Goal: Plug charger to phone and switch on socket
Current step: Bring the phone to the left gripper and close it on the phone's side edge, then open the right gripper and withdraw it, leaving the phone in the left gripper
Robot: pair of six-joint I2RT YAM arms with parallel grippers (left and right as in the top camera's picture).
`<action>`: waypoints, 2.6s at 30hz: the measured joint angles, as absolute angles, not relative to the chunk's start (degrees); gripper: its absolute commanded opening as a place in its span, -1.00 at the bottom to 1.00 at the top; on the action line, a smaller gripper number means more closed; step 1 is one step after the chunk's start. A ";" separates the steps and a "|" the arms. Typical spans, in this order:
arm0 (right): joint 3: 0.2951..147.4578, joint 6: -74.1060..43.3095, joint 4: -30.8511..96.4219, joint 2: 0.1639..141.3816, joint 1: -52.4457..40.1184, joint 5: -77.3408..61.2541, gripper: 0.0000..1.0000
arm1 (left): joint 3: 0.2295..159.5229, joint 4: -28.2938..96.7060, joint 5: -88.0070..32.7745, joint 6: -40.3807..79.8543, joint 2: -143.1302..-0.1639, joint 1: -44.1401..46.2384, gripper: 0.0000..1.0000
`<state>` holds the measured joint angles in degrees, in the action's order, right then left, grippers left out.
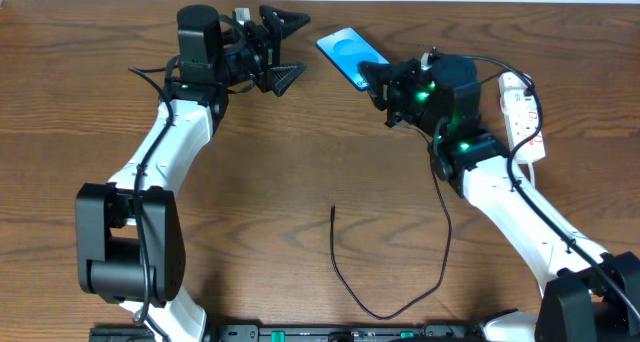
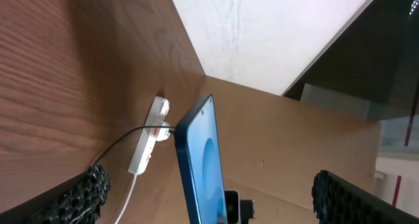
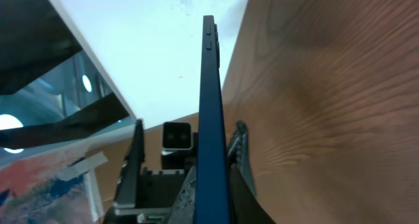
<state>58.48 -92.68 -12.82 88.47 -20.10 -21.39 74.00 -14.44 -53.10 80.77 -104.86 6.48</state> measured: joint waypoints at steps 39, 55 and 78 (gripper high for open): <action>58.48 -100.29 -18.26 88.47 -26.70 -19.75 -0.97 | 74.00 -14.39 -47.66 85.25 -104.86 11.31 -0.24; 58.48 -100.31 -17.93 88.49 -28.25 -18.41 -0.98 | 74.00 -14.55 -47.64 85.30 -104.86 11.20 -0.77; 58.54 -101.12 -19.11 88.44 -29.08 -20.95 0.71 | 74.19 -14.17 -46.54 85.47 -104.68 11.14 -0.85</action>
<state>58.54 -101.12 -19.11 88.44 -29.08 -20.95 74.19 -14.17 -46.54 85.47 -104.68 11.14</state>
